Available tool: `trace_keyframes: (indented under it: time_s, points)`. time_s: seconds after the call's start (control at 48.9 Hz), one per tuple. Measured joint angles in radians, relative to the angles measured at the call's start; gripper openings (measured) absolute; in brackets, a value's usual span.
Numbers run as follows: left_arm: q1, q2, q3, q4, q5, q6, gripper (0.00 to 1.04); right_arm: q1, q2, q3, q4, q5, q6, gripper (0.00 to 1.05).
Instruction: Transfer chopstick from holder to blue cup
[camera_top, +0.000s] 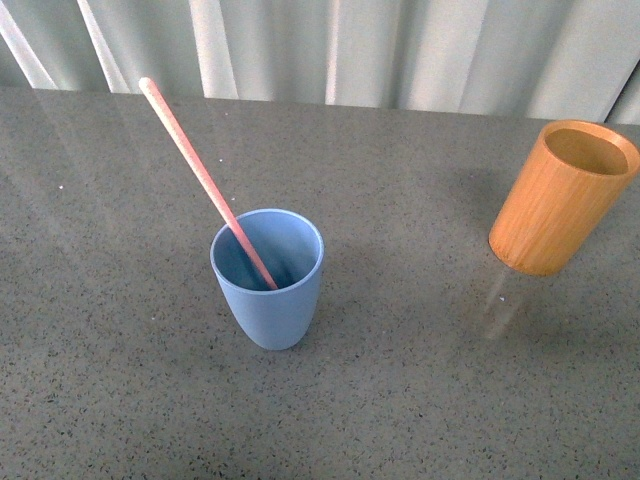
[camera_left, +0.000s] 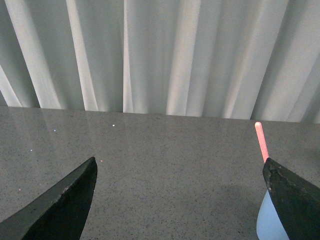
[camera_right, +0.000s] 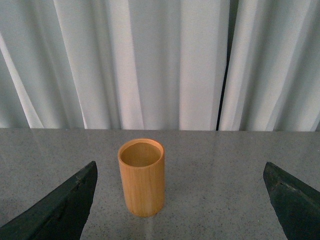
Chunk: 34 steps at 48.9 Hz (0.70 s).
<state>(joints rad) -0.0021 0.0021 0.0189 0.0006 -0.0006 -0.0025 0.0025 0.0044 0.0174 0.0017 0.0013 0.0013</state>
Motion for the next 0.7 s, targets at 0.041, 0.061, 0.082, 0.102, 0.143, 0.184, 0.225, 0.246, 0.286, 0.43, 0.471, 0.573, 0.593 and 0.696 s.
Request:
trace_keyframes:
  time_s: [0.041, 0.061, 0.082, 0.102, 0.143, 0.184, 0.225, 0.246, 0.286, 0.43, 0.471, 0.573, 0.593, 0.696]
  points:
    - [0.0, 0.0, 0.0, 0.0, 0.0, 0.0, 0.98, 0.0, 0.0, 0.0, 0.0, 0.0, 0.0, 0.95]
    - [0.0, 0.0, 0.0, 0.0, 0.0, 0.0, 0.98, 0.0, 0.0, 0.0, 0.0, 0.0, 0.0, 0.94]
    - [0.0, 0.0, 0.0, 0.0, 0.0, 0.0, 0.98, 0.0, 0.0, 0.0, 0.0, 0.0, 0.0, 0.94]
    - [0.0, 0.0, 0.0, 0.0, 0.0, 0.0, 0.98, 0.0, 0.0, 0.0, 0.0, 0.0, 0.0, 0.95]
    - [0.0, 0.0, 0.0, 0.0, 0.0, 0.0, 0.98, 0.0, 0.0, 0.0, 0.0, 0.0, 0.0, 0.95]
    - [0.0, 0.0, 0.0, 0.0, 0.0, 0.0, 0.98, 0.0, 0.0, 0.0, 0.0, 0.0, 0.0, 0.95]
    - [0.0, 0.0, 0.0, 0.0, 0.0, 0.0, 0.98, 0.0, 0.0, 0.0, 0.0, 0.0, 0.0, 0.95]
    - [0.0, 0.0, 0.0, 0.0, 0.0, 0.0, 0.98, 0.0, 0.0, 0.0, 0.0, 0.0, 0.0, 0.95]
    - [0.0, 0.0, 0.0, 0.0, 0.0, 0.0, 0.98, 0.0, 0.0, 0.0, 0.0, 0.0, 0.0, 0.95]
    - [0.0, 0.0, 0.0, 0.0, 0.0, 0.0, 0.98, 0.0, 0.0, 0.0, 0.0, 0.0, 0.0, 0.95]
    - [0.0, 0.0, 0.0, 0.0, 0.0, 0.0, 0.98, 0.0, 0.0, 0.0, 0.0, 0.0, 0.0, 0.95]
    - [0.0, 0.0, 0.0, 0.0, 0.0, 0.0, 0.98, 0.0, 0.0, 0.0, 0.0, 0.0, 0.0, 0.95]
    - [0.0, 0.0, 0.0, 0.0, 0.0, 0.0, 0.98, 0.0, 0.0, 0.0, 0.0, 0.0, 0.0, 0.95]
    - [0.0, 0.0, 0.0, 0.0, 0.0, 0.0, 0.98, 0.0, 0.0, 0.0, 0.0, 0.0, 0.0, 0.95]
